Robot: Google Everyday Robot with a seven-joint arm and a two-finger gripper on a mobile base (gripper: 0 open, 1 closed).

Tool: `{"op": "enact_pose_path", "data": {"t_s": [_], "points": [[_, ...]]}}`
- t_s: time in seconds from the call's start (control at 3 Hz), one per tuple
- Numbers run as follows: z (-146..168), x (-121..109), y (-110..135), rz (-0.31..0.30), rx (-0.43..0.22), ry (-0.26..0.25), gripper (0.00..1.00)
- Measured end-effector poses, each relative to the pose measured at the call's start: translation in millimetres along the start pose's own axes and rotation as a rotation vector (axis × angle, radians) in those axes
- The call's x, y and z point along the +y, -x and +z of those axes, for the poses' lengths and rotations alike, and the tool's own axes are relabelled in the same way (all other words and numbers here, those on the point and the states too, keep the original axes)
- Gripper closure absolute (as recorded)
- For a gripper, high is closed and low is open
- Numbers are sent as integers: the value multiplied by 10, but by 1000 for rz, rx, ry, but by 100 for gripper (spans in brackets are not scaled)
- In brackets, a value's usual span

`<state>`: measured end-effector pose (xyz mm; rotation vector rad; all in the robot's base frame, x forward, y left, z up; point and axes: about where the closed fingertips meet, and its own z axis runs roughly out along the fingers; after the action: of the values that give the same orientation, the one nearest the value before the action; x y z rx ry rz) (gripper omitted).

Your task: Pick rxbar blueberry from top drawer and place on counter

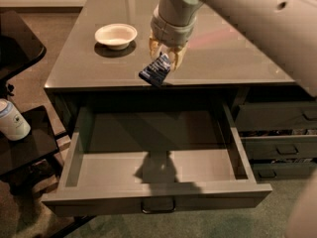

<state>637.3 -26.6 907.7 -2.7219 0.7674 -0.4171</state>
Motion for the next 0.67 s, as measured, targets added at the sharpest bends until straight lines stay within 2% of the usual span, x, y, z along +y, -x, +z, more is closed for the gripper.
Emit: {"op": "enact_pose_path", "data": {"t_s": [0.67], "points": [[495,35,-502,322,-17,9,100]]}}
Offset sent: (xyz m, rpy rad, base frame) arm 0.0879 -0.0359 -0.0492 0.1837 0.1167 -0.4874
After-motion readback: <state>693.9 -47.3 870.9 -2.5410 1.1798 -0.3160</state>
